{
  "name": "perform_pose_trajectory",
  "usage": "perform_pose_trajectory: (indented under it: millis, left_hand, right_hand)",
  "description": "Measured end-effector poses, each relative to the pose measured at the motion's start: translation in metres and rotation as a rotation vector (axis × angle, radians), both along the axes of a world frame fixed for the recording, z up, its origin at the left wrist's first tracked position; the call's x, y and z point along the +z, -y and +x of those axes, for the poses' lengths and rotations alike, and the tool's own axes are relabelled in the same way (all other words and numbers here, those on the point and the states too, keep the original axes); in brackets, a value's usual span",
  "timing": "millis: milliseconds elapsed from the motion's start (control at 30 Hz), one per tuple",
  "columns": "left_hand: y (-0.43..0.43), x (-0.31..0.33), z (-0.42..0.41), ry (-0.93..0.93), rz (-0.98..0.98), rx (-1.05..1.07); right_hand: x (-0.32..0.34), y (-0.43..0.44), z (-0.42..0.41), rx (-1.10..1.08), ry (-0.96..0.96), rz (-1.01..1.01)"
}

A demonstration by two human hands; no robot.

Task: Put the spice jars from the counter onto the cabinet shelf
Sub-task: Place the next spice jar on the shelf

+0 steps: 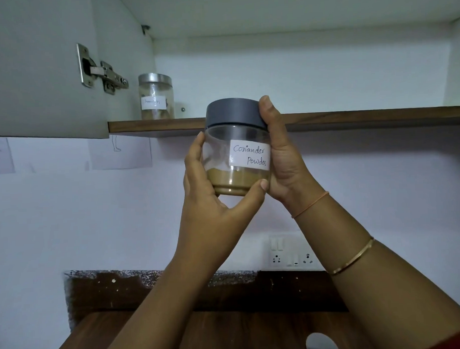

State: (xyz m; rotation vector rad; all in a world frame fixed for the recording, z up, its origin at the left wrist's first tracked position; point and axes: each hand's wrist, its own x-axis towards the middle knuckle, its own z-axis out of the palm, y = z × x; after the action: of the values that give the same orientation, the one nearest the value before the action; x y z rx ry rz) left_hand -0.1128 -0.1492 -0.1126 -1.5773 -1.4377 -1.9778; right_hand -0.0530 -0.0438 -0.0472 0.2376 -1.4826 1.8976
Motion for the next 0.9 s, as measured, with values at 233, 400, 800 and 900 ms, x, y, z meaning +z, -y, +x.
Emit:
perform_pose_trajectory:
  millis: [233, 400, 800, 900]
  left_hand:
    - [-0.004, 0.003, 0.009, 0.018, 0.031, -0.017]
    - [-0.009, 0.013, 0.003, 0.079, 0.096, -0.165]
    - [-0.025, 0.037, -0.024, 0.17, 0.187, -0.242]
    - [-0.028, 0.049, -0.028, 0.087, 0.216, -0.166]
  right_hand:
    - [0.003, -0.005, 0.006, 0.061, -0.013, 0.016]
    - [0.013, -0.003, 0.007, -0.078, -0.028, 0.067]
    - [0.037, -0.006, 0.005, -0.412, 0.176, 0.391]
    - [0.041, -0.004, 0.006, -0.408, 0.176, 0.448]
